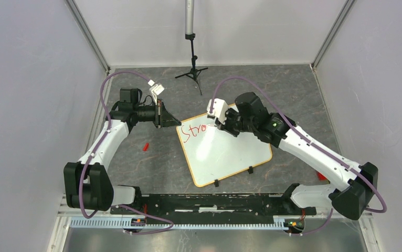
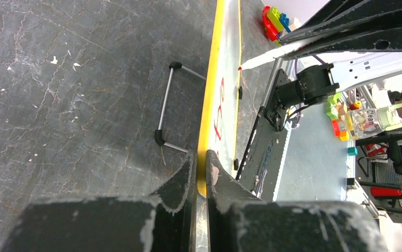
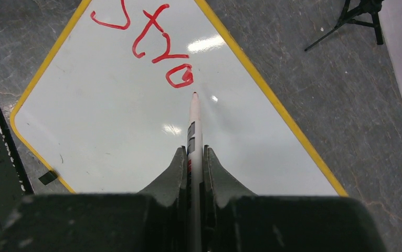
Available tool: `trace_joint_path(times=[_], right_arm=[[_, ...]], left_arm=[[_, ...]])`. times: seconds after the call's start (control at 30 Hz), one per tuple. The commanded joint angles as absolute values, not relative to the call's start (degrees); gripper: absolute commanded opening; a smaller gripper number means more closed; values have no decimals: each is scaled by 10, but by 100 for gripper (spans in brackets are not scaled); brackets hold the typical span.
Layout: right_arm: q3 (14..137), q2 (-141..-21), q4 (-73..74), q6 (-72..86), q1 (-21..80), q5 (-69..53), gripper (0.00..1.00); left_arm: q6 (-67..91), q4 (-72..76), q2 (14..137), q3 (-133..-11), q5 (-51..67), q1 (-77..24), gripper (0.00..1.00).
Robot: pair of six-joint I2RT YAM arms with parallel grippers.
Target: Write a sentence on the whiteboard
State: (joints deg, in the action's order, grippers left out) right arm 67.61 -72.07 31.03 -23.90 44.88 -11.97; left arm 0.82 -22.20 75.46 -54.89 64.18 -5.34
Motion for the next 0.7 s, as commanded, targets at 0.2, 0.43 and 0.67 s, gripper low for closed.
trace_joint_path(times=[0.2, 0.43, 0.67], right_arm=[[696, -733, 319, -235, 434, -163, 0], [697, -732, 326, -242, 416, -187, 0], [694, -727, 327, -251, 412, -195, 0]], left_arm=[[-34, -265, 739, -562, 634, -68, 3], [-76, -316, 744, -585, 626, -78, 2], [-105, -358, 754, -614, 601, -97, 2]])
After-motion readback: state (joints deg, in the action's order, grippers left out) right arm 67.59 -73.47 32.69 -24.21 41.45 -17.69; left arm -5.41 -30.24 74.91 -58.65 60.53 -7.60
